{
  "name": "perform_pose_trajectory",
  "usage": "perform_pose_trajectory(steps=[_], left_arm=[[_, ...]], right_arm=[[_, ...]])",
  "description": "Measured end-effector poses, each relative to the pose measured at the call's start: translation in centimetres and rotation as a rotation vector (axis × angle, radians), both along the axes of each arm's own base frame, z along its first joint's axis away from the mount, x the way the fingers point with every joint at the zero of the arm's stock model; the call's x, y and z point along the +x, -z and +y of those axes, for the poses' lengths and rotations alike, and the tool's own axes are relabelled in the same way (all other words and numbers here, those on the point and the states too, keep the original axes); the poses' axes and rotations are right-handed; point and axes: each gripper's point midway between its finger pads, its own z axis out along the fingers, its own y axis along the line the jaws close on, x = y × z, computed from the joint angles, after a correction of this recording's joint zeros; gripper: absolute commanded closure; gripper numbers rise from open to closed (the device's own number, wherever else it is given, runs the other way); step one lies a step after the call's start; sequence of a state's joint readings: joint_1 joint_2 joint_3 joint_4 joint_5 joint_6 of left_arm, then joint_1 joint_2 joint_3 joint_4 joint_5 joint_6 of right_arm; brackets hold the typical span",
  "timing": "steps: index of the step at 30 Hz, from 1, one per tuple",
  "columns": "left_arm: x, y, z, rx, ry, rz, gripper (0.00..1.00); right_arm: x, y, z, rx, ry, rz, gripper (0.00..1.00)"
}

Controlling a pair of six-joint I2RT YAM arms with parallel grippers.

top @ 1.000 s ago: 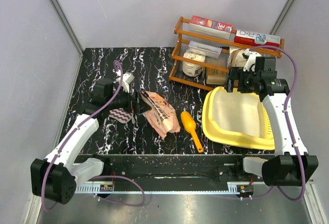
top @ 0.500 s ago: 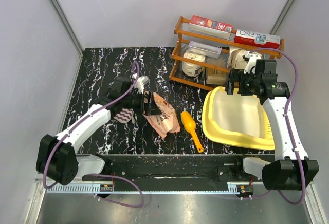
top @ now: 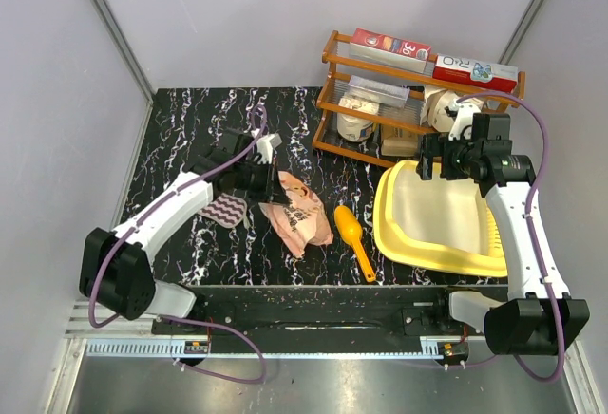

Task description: Fill the litter box with clean litter

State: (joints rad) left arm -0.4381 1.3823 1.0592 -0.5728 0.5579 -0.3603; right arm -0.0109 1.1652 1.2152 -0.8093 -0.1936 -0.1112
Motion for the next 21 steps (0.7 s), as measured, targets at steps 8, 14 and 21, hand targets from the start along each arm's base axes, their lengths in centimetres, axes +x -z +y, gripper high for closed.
perform_pose_trajectory(steps=[8, 14, 21], left_arm=[[2.6, -0.7, 2.7, 0.095, 0.071, 0.027, 1.0], [8.7, -2.4, 3.1, 0.229, 0.258, -0.127, 1.0], [10.5, -2.0, 0.5, 0.315, 0.417, -0.286, 0.45]], right_arm=[[0.4, -0.1, 0.5, -0.009, -0.062, -0.008, 0.0], [0.6, -1.6, 2.0, 0.006, -0.197, -0.065, 0.0], [0.8, -2.3, 3.4, 0.032, -0.301, -0.115, 0.0]])
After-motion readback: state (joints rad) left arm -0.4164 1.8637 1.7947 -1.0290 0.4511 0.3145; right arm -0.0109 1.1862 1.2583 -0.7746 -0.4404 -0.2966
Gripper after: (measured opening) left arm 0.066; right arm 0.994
